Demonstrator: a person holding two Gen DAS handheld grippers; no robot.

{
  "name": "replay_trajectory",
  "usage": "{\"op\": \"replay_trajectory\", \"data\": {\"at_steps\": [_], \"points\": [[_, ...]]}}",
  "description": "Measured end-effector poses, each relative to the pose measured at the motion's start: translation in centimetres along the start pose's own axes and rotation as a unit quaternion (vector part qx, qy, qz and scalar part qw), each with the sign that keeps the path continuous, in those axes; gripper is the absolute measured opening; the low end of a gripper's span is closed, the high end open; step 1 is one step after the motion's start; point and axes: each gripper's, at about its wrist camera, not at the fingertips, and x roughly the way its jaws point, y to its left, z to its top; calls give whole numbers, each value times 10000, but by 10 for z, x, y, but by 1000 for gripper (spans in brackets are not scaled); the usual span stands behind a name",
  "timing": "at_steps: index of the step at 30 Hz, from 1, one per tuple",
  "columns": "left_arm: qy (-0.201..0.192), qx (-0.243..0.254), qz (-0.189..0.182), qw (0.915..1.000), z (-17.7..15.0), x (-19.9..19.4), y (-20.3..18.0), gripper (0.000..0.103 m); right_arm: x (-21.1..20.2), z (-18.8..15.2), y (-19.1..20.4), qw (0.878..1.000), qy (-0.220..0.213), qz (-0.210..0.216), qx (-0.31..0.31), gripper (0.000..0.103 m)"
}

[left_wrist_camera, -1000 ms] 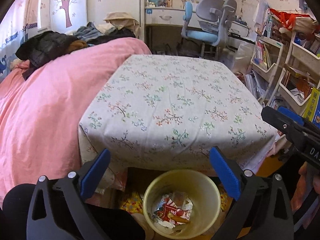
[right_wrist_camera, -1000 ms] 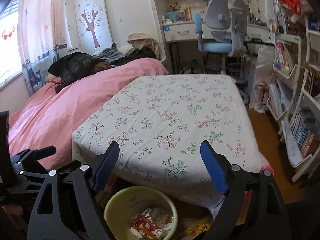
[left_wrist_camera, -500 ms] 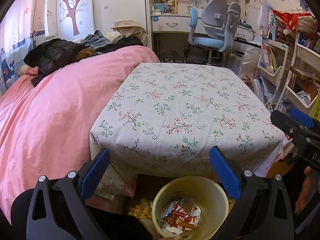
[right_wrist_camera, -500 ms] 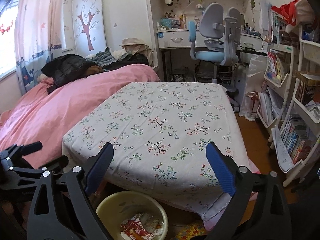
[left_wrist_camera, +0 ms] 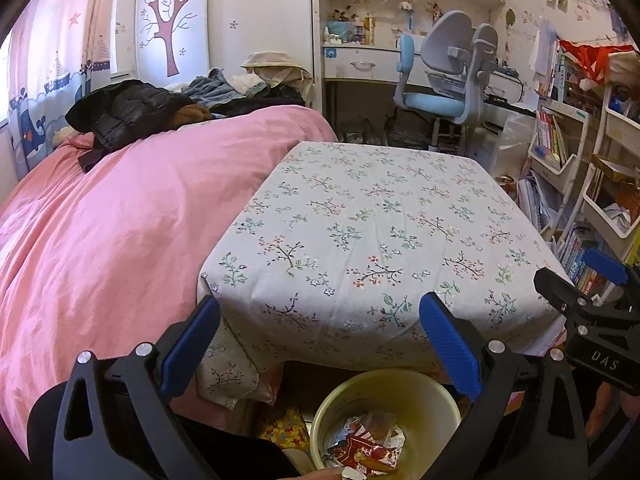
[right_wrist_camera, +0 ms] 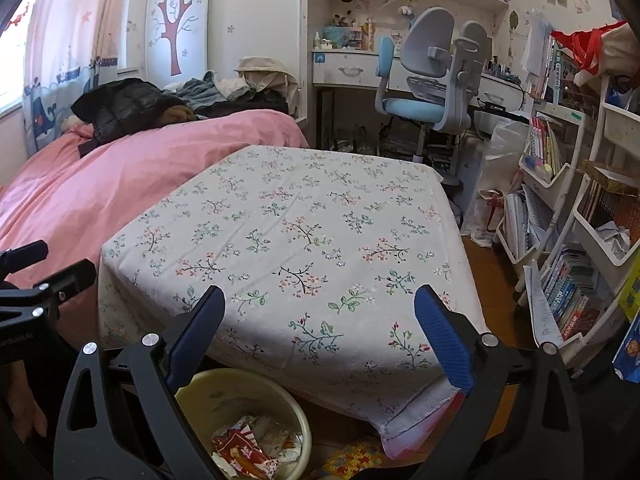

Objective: Collect trash

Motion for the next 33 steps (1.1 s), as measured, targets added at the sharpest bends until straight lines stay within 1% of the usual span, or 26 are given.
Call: {"op": "replay_trajectory", "data": {"at_steps": [10,33], "points": [[-46,135,78,9999,-1,0,-5,95,4,-1,0,10000,71,-25,-11,93],[-63,103,88,9999,-1,0,-1,95,6,-4,2,9999,104,-48,-68,94]]}}
